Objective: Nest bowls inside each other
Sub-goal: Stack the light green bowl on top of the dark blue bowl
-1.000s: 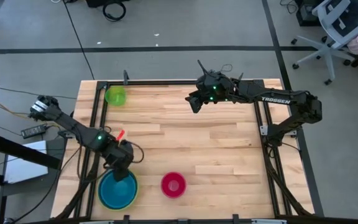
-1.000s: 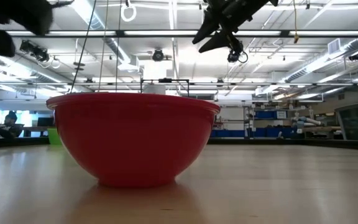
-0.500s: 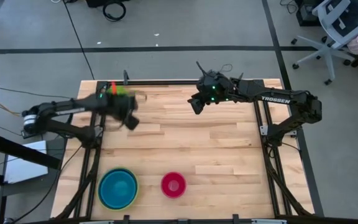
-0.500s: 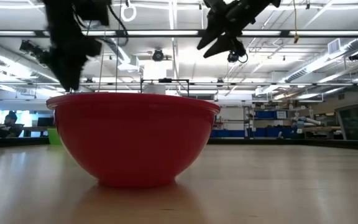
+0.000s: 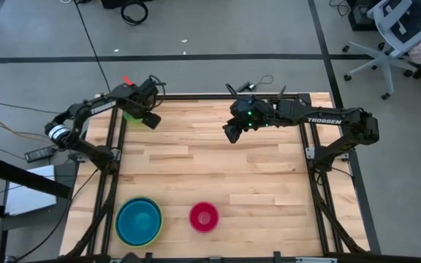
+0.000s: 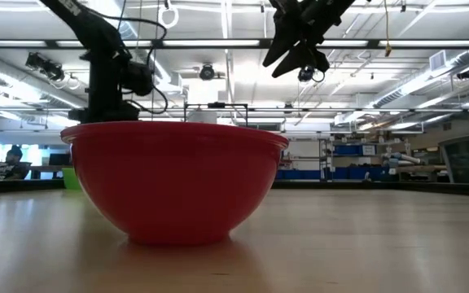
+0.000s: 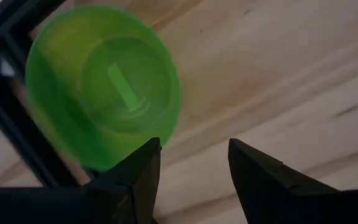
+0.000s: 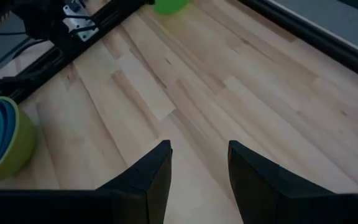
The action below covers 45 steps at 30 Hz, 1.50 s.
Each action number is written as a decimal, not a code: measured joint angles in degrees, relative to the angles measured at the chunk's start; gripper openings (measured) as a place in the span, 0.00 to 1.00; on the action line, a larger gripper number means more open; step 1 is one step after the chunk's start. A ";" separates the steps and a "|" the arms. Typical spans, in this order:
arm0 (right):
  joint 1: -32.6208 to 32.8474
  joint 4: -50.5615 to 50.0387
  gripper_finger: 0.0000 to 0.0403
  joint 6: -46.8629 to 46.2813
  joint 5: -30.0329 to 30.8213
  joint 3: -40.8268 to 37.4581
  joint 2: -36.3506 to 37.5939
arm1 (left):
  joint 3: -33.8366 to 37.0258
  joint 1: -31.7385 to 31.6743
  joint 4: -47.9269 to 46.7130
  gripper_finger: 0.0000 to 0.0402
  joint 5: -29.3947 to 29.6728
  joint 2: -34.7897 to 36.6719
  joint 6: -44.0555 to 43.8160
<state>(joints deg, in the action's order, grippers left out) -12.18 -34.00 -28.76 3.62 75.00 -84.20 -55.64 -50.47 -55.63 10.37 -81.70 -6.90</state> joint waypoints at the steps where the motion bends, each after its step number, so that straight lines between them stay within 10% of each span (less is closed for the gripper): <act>1: 0.13 0.11 0.40 -0.21 0.44 0.00 0.00 | -0.01 -0.29 1.00 0.47 0.00 -0.74 0.49; 9: 0.89 0.06 0.40 -3.52 1.38 0.00 0.00 | -0.01 -2.97 5.76 0.37 2.17 -7.97 2.06; 18: 3.04 0.02 0.38 -8.92 5.21 0.00 0.00 | 0.02 -3.66 6.27 0.04 1.41 -11.26 6.24; 27: 3.09 0.04 0.34 -12.26 9.93 0.00 0.00 | 0.02 -0.08 3.76 0.01 -2.69 -3.81 16.93; 39: 1.57 24.90 0.34 -9.46 -0.10 0.02 -10.82 | -0.02 30.37 -2.09 0.00 -14.46 15.52 45.22; 45: 2.36 30.28 0.34 -16.47 -1.90 0.02 -15.81 | -0.02 45.80 -6.20 0.01 -13.05 19.08 35.35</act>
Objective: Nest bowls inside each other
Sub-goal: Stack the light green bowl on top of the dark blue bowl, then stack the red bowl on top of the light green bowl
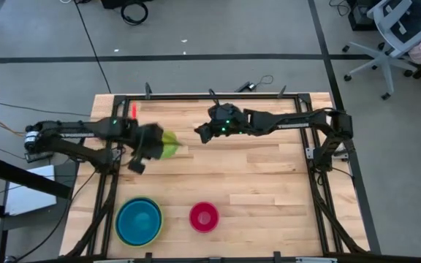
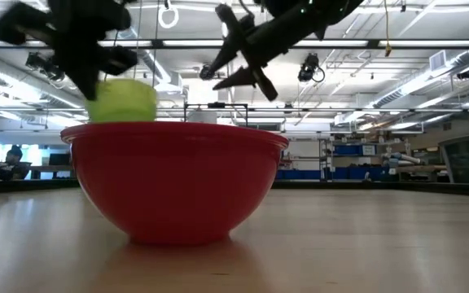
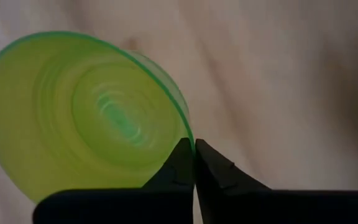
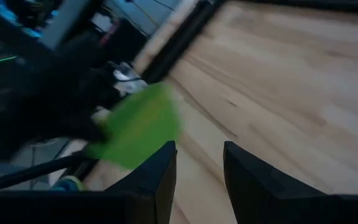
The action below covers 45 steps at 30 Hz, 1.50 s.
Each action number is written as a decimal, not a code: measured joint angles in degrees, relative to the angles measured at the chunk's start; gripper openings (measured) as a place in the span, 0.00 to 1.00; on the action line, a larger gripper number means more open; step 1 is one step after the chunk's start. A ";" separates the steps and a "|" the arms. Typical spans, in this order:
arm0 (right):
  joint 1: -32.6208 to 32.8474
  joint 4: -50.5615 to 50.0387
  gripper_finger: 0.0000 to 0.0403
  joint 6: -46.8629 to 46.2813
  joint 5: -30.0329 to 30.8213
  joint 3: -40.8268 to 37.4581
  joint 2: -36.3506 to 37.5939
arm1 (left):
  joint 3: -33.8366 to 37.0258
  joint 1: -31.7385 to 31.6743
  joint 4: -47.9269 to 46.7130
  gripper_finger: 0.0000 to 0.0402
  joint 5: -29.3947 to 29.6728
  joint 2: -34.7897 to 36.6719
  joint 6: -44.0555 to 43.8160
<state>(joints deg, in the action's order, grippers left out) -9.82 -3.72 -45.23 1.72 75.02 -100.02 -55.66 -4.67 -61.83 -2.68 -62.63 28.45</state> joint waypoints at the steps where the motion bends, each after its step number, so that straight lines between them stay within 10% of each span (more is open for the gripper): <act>1: -0.03 -0.67 0.34 -0.90 0.00 0.00 -0.39 | 0.00 2.87 -1.52 0.01 -0.38 0.73 -2.92; 10: -0.41 -9.18 0.34 -1.72 -0.11 0.00 -1.02 | 0.00 33.93 0.30 0.00 -19.37 5.00 -34.23; 18: -1.29 -9.78 0.34 -2.56 1.60 0.00 -0.88 | 0.00 53.17 9.63 0.00 -9.80 -3.50 -46.69; 37: 7.24 -15.15 0.34 9.10 -12.49 -0.01 -2.13 | 0.04 55.58 13.82 0.43 -9.87 -7.23 -69.14; 45: 14.65 -13.80 0.34 25.01 -12.04 0.03 -2.70 | 0.04 47.23 3.20 0.47 3.84 1.63 -75.85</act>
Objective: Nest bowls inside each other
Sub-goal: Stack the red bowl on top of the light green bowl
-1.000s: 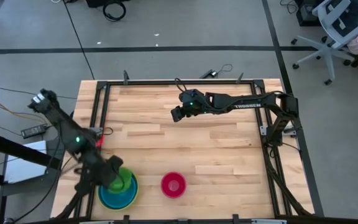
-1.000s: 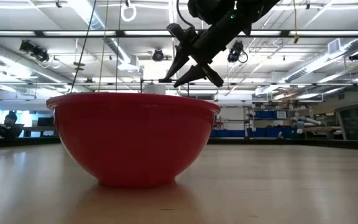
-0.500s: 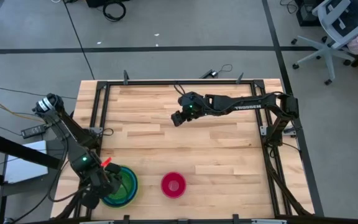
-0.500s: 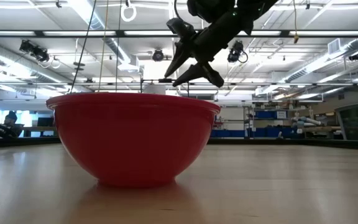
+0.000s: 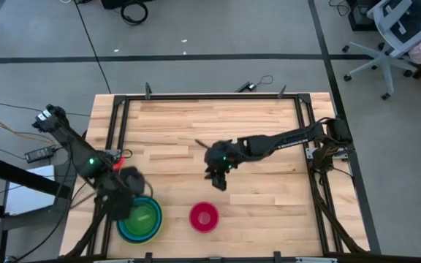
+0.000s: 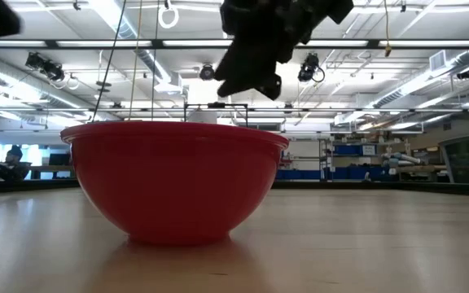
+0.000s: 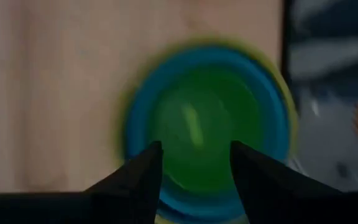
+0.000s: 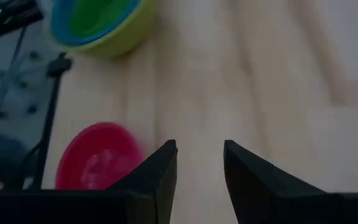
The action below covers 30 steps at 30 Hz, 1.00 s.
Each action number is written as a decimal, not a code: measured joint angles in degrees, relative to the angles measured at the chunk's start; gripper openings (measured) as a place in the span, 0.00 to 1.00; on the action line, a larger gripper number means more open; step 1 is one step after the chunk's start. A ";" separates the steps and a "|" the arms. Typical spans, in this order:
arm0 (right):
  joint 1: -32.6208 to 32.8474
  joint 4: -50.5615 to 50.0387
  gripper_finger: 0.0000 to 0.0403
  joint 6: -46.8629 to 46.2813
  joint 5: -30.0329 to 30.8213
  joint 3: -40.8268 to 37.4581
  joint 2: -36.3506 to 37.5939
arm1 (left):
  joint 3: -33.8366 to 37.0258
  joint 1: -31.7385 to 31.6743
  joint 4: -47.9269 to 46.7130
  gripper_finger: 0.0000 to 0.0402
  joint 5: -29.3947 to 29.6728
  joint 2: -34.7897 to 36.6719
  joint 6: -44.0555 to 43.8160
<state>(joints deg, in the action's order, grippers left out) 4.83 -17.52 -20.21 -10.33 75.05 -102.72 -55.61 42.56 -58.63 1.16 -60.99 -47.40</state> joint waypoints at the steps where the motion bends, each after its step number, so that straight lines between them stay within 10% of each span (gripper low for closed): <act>1: 0.85 0.61 0.34 1.05 -0.52 0.08 -0.37 | 0.00 -1.81 -0.13 0.47 2.28 1.06 0.18; 12: 5.74 7.60 0.34 1.95 -8.83 -0.03 -8.62 | -0.04 -22.12 11.95 0.47 9.78 2.05 4.18; 24: 7.96 9.08 0.46 -2.26 -10.17 -0.05 -15.49 | -0.04 -30.17 14.01 0.47 9.00 1.38 8.74; 30: 8.30 6.54 0.31 -7.67 -7.05 -0.05 -16.13 | -0.04 -31.93 13.81 0.47 8.14 1.38 10.48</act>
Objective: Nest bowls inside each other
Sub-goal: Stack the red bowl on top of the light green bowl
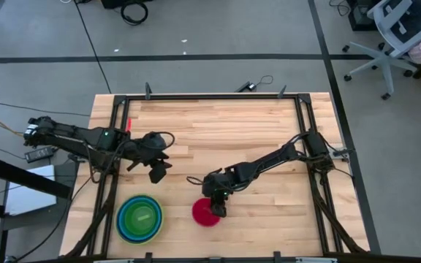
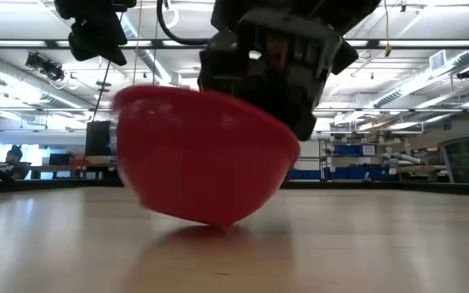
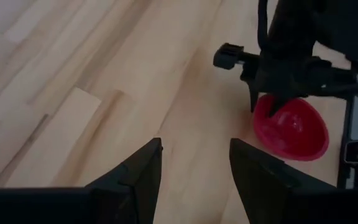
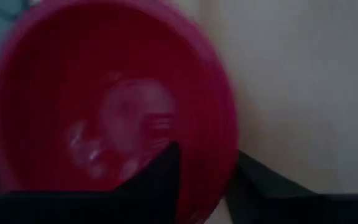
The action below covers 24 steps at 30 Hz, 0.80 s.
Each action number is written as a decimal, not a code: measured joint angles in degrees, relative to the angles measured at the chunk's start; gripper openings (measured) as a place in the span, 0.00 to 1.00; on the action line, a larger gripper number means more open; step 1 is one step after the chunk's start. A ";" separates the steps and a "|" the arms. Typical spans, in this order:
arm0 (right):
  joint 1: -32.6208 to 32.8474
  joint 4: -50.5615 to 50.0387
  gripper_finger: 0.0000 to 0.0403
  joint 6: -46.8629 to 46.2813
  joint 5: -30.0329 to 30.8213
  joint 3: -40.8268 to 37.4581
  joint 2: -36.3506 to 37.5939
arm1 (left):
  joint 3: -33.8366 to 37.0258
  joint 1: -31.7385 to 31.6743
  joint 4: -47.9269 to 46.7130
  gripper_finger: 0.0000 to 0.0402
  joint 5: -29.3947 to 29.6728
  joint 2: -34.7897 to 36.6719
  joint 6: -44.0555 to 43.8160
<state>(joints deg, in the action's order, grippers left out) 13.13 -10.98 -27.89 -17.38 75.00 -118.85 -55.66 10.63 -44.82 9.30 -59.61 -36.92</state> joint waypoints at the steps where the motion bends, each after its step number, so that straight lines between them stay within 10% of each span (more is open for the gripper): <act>1: -0.07 -0.58 0.25 -0.81 1.31 0.00 0.38 | 0.00 -0.38 0.03 0.47 -0.01 0.00 0.35; 5: -1.17 -0.63 0.05 -3.90 7.35 0.00 3.36 | 0.00 -2.23 0.12 0.46 -0.02 0.00 0.43; 16: -5.85 -0.15 0.05 -10.97 44.61 0.00 12.81 | -0.03 -8.58 5.79 0.46 0.07 -1.20 7.37; 24: -10.66 1.86 0.06 -9.59 50.69 0.00 14.64 | 0.13 -14.37 11.48 0.46 7.53 -4.96 11.17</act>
<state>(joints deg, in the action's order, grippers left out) 2.47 -9.13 -37.47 33.31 75.00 -104.22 -55.53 -3.74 -33.34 16.83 -64.57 -25.75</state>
